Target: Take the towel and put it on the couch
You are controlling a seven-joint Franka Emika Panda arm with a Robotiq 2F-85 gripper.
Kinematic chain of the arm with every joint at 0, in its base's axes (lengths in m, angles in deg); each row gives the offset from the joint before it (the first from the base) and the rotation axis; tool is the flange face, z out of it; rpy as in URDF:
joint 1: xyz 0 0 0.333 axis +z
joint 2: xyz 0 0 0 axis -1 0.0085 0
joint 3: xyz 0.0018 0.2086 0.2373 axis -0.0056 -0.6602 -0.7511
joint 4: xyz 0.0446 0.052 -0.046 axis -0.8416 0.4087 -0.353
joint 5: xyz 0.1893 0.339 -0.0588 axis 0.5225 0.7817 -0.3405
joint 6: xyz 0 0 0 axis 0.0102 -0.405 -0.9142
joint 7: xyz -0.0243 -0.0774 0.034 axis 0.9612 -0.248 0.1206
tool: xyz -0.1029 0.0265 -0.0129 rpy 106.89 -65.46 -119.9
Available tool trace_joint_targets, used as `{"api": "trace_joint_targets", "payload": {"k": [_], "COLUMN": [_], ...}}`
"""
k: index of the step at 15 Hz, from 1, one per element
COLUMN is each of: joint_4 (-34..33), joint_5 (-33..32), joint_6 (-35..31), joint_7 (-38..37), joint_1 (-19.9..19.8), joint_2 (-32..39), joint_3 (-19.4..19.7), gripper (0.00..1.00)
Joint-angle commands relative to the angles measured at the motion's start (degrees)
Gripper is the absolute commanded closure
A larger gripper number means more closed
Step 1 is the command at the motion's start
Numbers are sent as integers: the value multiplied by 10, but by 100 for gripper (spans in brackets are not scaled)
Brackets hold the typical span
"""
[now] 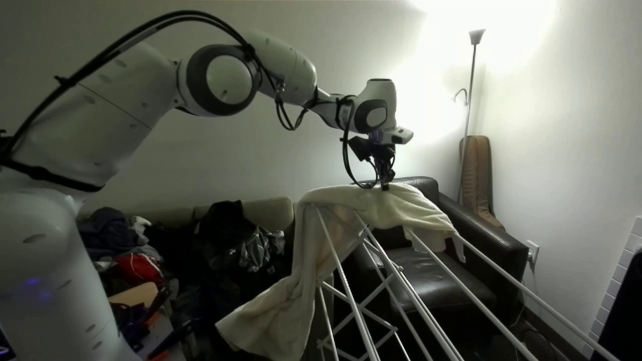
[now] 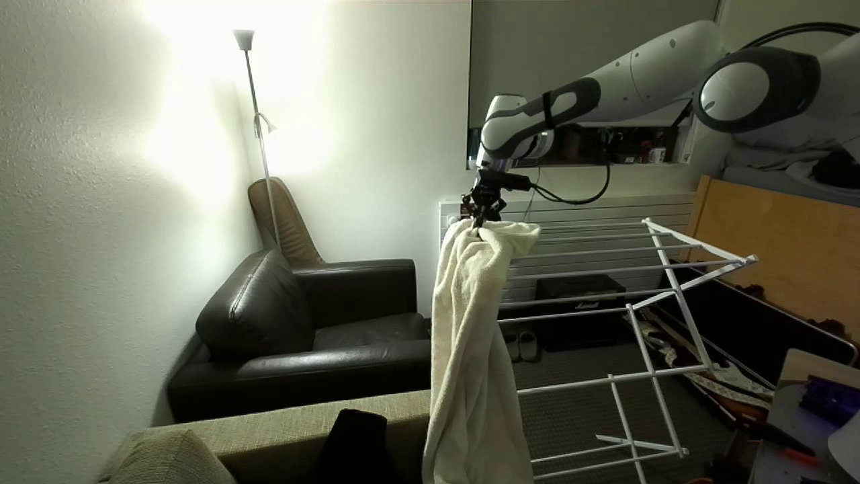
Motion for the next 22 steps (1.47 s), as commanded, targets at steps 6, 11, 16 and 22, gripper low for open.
{"api": "trace_joint_targets", "payload": {"k": [6,11,16,22], "joint_4": [-67,-131,-166,-234], "joint_5": [-18,-21,-23,-24], "joint_6": [127,201,252,323], "joint_7": [11,22,46,127], "joint_1": [45,76,103,133], "joint_2": [-53,-37,-24,19], "joint_3": [-13,-31,-39,-54], "gripper": [94,94,94,94]}}
